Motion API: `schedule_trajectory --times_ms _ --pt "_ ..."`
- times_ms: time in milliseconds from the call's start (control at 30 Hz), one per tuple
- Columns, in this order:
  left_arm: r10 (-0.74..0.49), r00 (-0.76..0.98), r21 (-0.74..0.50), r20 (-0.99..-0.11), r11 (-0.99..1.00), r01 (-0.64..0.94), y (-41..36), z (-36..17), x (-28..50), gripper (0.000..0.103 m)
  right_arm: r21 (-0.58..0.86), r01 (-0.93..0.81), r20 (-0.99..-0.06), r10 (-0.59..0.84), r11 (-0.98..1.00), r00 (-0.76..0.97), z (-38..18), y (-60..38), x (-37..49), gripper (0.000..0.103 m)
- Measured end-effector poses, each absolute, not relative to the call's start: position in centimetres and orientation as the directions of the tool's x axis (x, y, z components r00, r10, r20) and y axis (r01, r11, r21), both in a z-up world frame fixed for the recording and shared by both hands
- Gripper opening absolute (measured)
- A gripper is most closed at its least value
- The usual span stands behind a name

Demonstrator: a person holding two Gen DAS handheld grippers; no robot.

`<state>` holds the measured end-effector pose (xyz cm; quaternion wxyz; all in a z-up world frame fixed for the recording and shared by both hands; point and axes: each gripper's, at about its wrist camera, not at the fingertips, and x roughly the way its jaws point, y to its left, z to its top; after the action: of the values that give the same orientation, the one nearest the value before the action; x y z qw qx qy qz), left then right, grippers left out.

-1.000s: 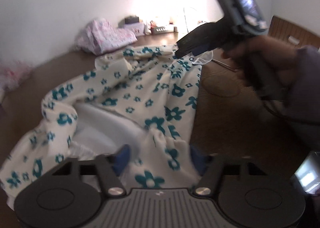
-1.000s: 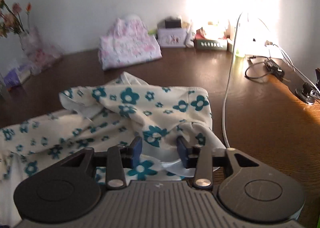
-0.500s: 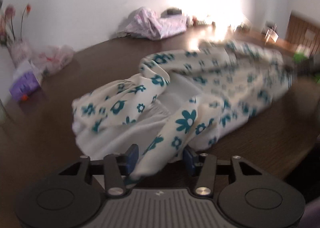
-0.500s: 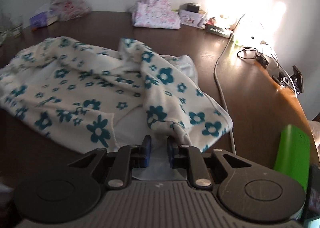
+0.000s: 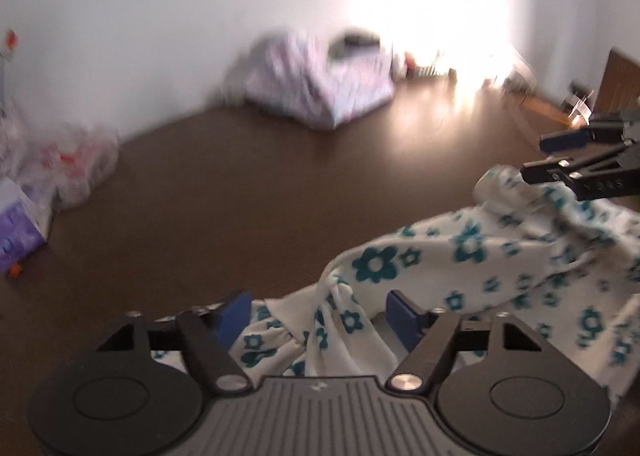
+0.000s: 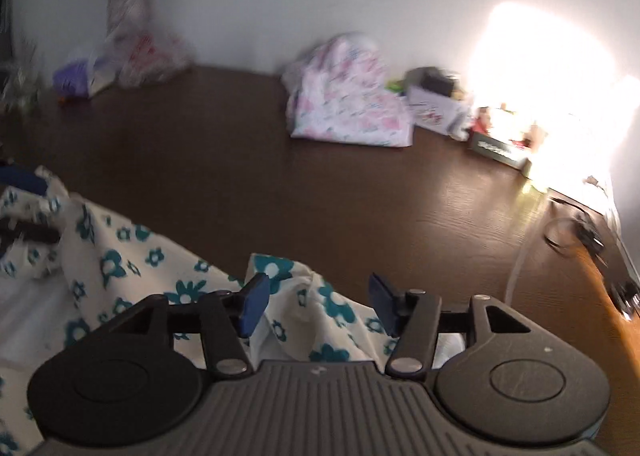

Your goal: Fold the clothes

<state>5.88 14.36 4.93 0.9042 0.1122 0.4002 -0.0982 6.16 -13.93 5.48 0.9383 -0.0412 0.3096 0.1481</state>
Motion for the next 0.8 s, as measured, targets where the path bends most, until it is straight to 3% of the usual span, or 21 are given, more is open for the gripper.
schedule_trajectory --times_ms 33,67,167,300,367,400,433,467,500,567,667,800 --pt "-0.092 0.664 0.111 -0.742 0.96 0.258 14.6 4.8 6.1 0.026 0.023 -0.291 -0.593 0.247 0.957 0.766 5.1 -13.8 6.9 0.043" --pt "-0.097 0.667 0.097 -0.738 0.964 0.248 14.9 4.6 6.3 0.014 0.032 -0.278 -0.593 0.242 0.96 0.768 4.8 -13.7 7.6 0.012" --pt "-0.11 0.678 0.056 -0.727 0.974 0.218 15.8 4.2 7.0 0.009 0.058 -0.239 -0.592 0.226 0.969 0.774 3.8 -13.4 9.7 0.009" --pt "-0.101 0.721 -0.003 -0.685 0.991 0.136 17.3 4.5 7.3 0.009 0.125 -0.064 -0.546 0.123 0.99 0.829 4.4 -18.1 6.9 0.009" --pt "-0.093 0.748 -0.002 -0.657 0.993 0.122 17.6 4.5 7.4 0.011 0.136 0.016 -0.564 0.064 0.991 0.823 3.8 -19.5 6.0 0.009" --pt "-0.092 0.761 0.009 -0.642 0.992 0.127 17.6 4.5 7.3 0.019 0.137 0.055 -0.575 0.034 0.989 0.817 3.5 -20.1 5.7 0.016" --pt "-0.083 0.775 0.041 -0.626 0.989 0.139 17.2 4.5 7.2 0.034 0.138 0.094 -0.586 0.005 0.986 0.81 3.2 -20.7 5.3 0.025" --pt "-0.076 0.787 0.073 -0.613 0.986 0.152 16.8 4.4 7.0 0.043 0.13 0.11 -0.588 -0.012 0.985 0.809 3.3 -20.9 4.8 0.044" --pt "-0.071 0.785 0.109 -0.615 0.979 0.174 16.3 4.3 6.9 0.054 0.118 0.113 -0.585 -0.023 0.986 0.811 3.6 -20.9 4.3 0.055" --pt "-0.083 0.777 0.159 -0.624 0.96 0.231 15.5 4.1 6.4 0.056 0.14 0.065 -0.596 0.031 0.988 0.803 3.5 -20.2 4.8 0.056" --pt "-0.086 0.761 0.201 -0.643 0.94 0.276 15.2 3.6 5.5 0.068 0.189 -0.023 -0.613 0.137 0.982 0.778 3.4 -18.8 6.0 0.055" --pt "-0.058 0.744 0.222 -0.665 0.937 0.271 14.9 3.0 5.2 0.068 0.257 -0.138 -0.627 0.273 0.957 0.73 3.1 -17.0 7.6 0.049"
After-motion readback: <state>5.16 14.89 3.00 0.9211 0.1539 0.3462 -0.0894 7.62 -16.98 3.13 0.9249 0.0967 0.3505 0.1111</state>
